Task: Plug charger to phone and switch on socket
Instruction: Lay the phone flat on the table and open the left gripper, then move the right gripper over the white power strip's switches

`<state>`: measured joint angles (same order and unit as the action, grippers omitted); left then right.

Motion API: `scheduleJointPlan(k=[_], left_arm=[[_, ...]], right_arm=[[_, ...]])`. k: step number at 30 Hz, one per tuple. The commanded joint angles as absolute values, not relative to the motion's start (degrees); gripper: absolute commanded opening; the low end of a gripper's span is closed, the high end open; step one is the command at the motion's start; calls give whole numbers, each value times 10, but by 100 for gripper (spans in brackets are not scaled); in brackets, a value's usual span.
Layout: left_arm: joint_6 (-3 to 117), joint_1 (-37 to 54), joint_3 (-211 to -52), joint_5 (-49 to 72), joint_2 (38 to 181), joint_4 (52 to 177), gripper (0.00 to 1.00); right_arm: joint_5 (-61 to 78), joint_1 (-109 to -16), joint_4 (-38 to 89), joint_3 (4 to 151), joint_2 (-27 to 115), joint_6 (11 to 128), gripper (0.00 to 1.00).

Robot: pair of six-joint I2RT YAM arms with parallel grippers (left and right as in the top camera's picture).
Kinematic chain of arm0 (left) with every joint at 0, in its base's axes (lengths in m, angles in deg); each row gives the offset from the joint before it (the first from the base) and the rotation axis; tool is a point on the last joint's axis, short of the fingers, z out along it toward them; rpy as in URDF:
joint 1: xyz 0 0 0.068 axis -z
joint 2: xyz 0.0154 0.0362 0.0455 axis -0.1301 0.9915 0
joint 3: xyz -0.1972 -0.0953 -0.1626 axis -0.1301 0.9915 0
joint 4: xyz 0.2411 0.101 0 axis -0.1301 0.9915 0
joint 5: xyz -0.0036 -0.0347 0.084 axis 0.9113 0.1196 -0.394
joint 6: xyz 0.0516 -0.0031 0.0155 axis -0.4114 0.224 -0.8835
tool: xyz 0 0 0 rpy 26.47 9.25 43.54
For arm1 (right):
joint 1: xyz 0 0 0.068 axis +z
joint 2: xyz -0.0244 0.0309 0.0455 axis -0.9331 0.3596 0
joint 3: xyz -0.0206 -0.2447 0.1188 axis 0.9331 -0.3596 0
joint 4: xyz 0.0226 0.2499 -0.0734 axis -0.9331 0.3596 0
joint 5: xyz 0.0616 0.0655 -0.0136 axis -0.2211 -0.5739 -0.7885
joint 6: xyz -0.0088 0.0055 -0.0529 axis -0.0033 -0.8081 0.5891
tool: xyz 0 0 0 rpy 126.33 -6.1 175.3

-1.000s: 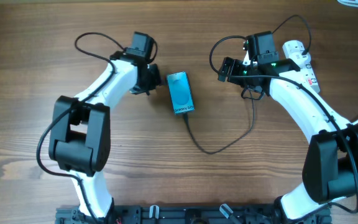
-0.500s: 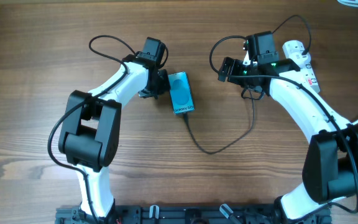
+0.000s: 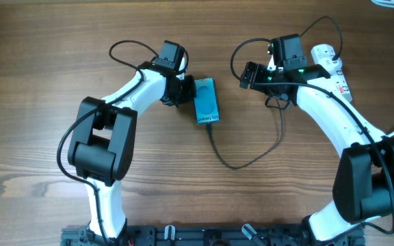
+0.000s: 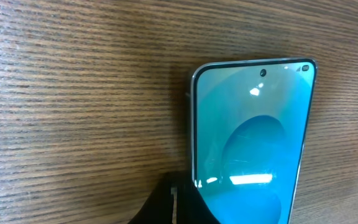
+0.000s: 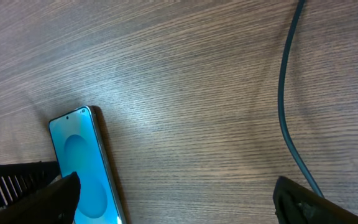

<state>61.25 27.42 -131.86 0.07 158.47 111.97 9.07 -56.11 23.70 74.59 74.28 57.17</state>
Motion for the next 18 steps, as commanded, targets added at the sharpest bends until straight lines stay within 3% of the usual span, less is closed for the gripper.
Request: scheduleJointPlan(k=[1, 12, 14, 15, 16, 17, 18], left_arm=[[601, 276, -1312, -36, 1593, 1132, 7], [601, 232, -1319, 8, 1583, 1153, 5], [601, 192, -1320, 74, 1576, 1154, 16], [601, 166, -1320, 103, 1576, 1158, 25], [601, 152, -1320, 112, 1576, 1163, 32], [601, 138, -1320, 112, 1576, 1172, 40], [601, 129, -1320, 112, 1576, 1177, 51]], right_arm=[[99, -560, 234, 747, 743, 578, 100], [90, -560, 228, 747, 743, 560, 100], [33, -560, 219, 748, 743, 562, 99], [-4, -560, 220, 747, 743, 563, 87], [-22, -560, 225, 747, 743, 562, 86], [-30, -560, 228, 747, 743, 562, 78], [-31, -558, 231, 747, 743, 563, 62]])
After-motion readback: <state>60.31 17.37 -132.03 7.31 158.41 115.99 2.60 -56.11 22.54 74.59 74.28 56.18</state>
